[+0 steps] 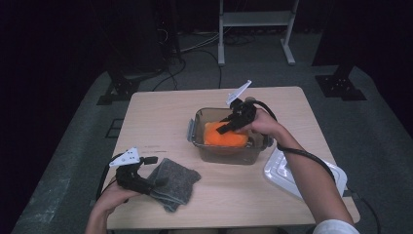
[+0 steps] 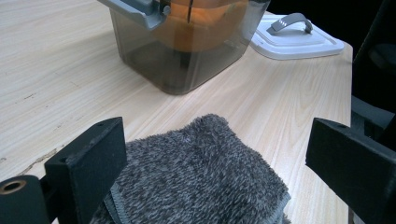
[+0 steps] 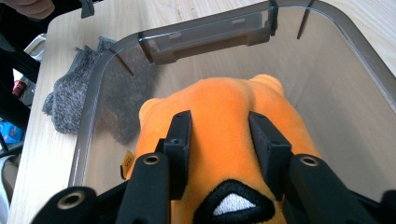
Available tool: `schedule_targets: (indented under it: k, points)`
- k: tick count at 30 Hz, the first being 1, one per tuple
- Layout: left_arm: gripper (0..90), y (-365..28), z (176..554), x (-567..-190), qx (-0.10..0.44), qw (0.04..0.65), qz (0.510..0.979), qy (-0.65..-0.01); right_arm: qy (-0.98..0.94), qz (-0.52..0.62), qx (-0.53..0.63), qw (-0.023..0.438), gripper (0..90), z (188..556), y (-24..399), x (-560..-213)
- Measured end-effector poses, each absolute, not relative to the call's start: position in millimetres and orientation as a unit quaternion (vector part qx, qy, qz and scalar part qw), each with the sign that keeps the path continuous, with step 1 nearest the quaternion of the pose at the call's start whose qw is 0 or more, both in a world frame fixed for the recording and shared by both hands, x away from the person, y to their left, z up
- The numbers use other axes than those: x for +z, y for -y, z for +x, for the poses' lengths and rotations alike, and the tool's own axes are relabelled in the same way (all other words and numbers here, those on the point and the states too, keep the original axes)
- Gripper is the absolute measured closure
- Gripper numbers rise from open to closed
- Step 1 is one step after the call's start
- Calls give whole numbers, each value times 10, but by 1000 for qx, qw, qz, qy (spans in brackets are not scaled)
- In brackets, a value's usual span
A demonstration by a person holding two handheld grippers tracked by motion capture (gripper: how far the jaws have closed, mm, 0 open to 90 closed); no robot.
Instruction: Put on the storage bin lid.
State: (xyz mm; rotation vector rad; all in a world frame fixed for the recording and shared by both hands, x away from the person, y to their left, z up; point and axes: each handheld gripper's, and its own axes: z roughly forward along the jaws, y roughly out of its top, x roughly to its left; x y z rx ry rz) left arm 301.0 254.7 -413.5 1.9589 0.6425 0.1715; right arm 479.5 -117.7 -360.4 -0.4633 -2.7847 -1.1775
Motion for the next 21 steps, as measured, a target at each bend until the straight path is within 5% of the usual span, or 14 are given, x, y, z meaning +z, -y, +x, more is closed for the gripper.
schedule_targets:
  k: [21]
  points:
    - [44,-2554,3004,-4123,72,512,813,-268,911,-154,-379,42,552,4781,1145,-3591]
